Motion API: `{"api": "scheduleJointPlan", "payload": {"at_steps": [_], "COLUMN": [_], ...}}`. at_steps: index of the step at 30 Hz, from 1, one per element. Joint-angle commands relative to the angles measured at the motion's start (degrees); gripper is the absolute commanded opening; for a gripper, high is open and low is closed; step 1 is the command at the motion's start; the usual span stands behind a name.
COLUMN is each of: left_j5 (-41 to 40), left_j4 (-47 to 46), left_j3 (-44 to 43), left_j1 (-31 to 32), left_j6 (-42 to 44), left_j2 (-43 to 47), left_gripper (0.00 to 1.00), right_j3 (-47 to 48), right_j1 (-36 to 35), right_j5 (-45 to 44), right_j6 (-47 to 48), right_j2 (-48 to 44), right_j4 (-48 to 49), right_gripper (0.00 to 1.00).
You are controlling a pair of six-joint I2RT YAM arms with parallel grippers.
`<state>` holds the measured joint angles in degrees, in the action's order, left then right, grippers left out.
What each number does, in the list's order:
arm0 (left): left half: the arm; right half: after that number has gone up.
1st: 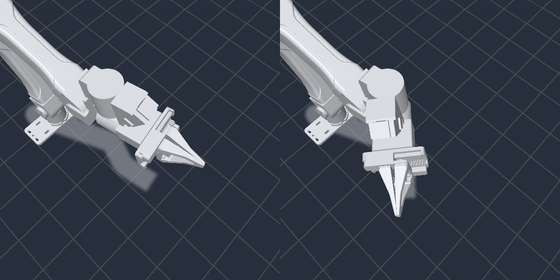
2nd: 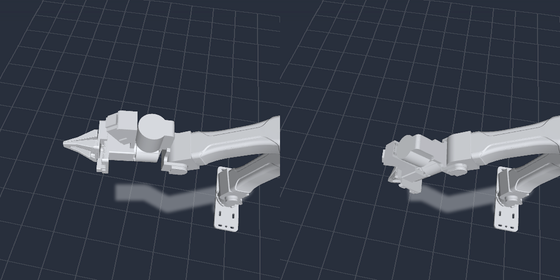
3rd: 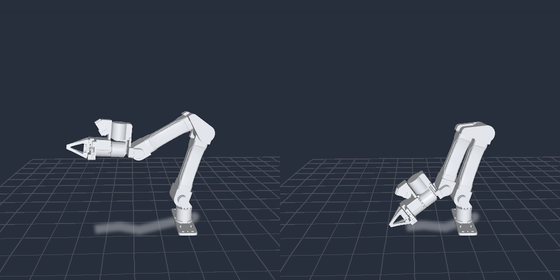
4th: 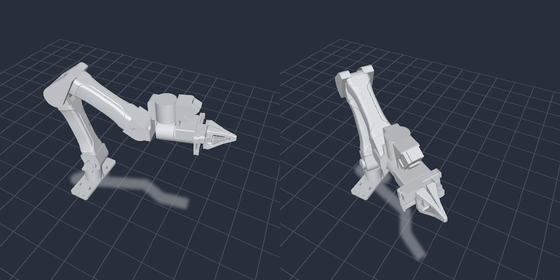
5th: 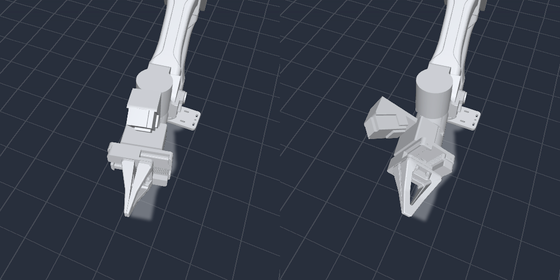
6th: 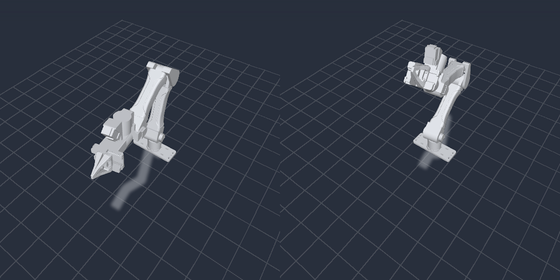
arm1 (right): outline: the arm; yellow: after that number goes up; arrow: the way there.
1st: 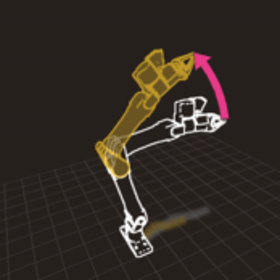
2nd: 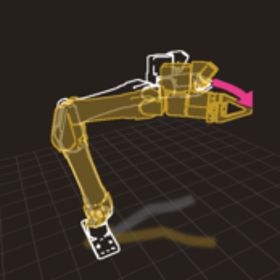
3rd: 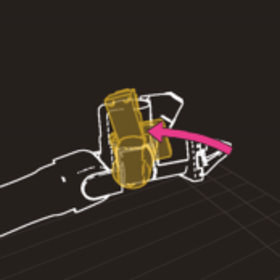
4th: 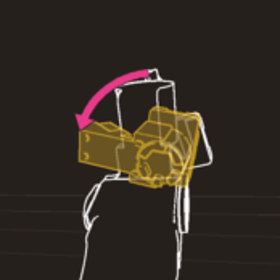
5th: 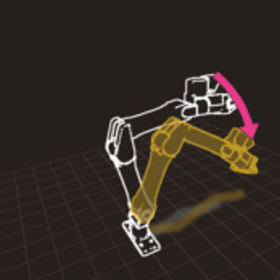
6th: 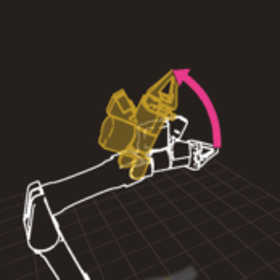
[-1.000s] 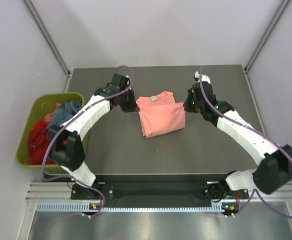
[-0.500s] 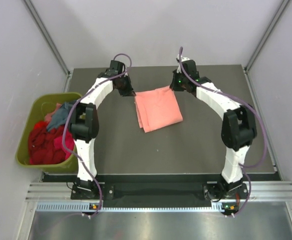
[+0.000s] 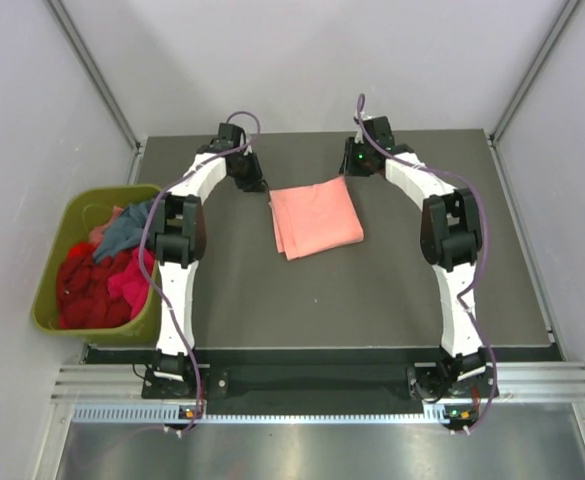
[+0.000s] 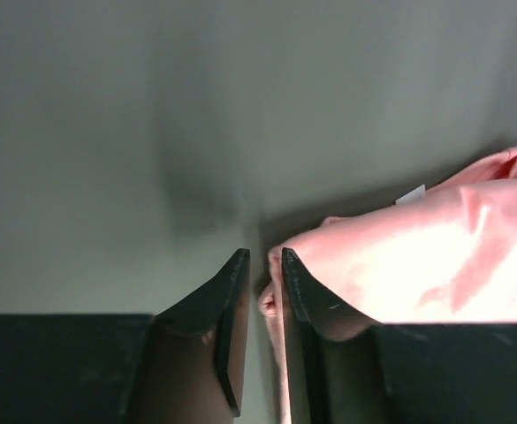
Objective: Fold and stack the t-shirts
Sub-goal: Fold the tshirt
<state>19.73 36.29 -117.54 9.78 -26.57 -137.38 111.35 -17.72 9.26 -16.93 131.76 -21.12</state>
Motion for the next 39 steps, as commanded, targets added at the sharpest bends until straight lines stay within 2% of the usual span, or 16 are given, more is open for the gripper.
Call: {"api": "scheduleJointPlan", "payload": {"at_steps": [1,4,8,11,15,17,19,21,25,31,35,39], "left_j5": [-3.0,-3.1,2.4,4.4,7.0,7.5,10.5,11.2,8.0,2.8,-2.9,-5.0], "left_j4": [2.0,3.4,-0.8,-4.2,-6.1,-7.6,-9.3,-11.0,-11.3,-5.9,-4.7,-2.4], "left_j3": [-2.7,3.8,21.3,30.7,37.6,39.2,39.3,37.6,31.7,15.2,9.3,4.9], "left_j1": [-0.5,0.1,2.1,4.2,6.7,8.0,8.4,8.5,8.3,8.0,7.4,5.8], "left_j6": [4.1,4.5,3.3,2.7,1.3,0.8,0.1,-0.5,0.5,3.0,4.1,4.2], "left_j2": [5.7,11.6,20.7,26.9,31.6,31.8,30.8,28.7,23.2,10.4,4.8,2.1], "left_gripper": [0.27,0.28,0.28,0.29,0.3,0.31,0.3,0.3,0.29,0.28,0.28,0.28], "right_j3": [1.2,-5.8,-15.0,-20.9,-26.2,-25.7,-21.7,-17.0,-9.9,7.0,11.7,14.7], "right_j1": [2.5,3.4,3.4,3.4,3.2,3.2,3.2,3.2,3.2,3.7,5.9,7.7], "right_j5": [4.6,7.8,13.0,16.7,18.7,18.7,21.3,24.5,26.9,29.2,29.4,29.9], "right_j6": [1.0,2.0,4.1,5.8,7.5,8.0,9.0,9.2,9.0,9.0,4.6,0.2], "right_j2": [-5.5,-11.9,-18.8,-22.3,-24.8,-24.2,-21.6,-17.9,-10.9,4.9,11.4,15.2], "right_j4": [-1.8,-2.9,-3.7,-4.9,-4.0,-3.8,-4.7,-5.7,-5.8,-10.1,-4.7,-0.9], "right_gripper": [0.35,0.4,0.41,0.42,0.42,0.39,0.31,0.27,0.28,0.28,0.28,0.29]}}
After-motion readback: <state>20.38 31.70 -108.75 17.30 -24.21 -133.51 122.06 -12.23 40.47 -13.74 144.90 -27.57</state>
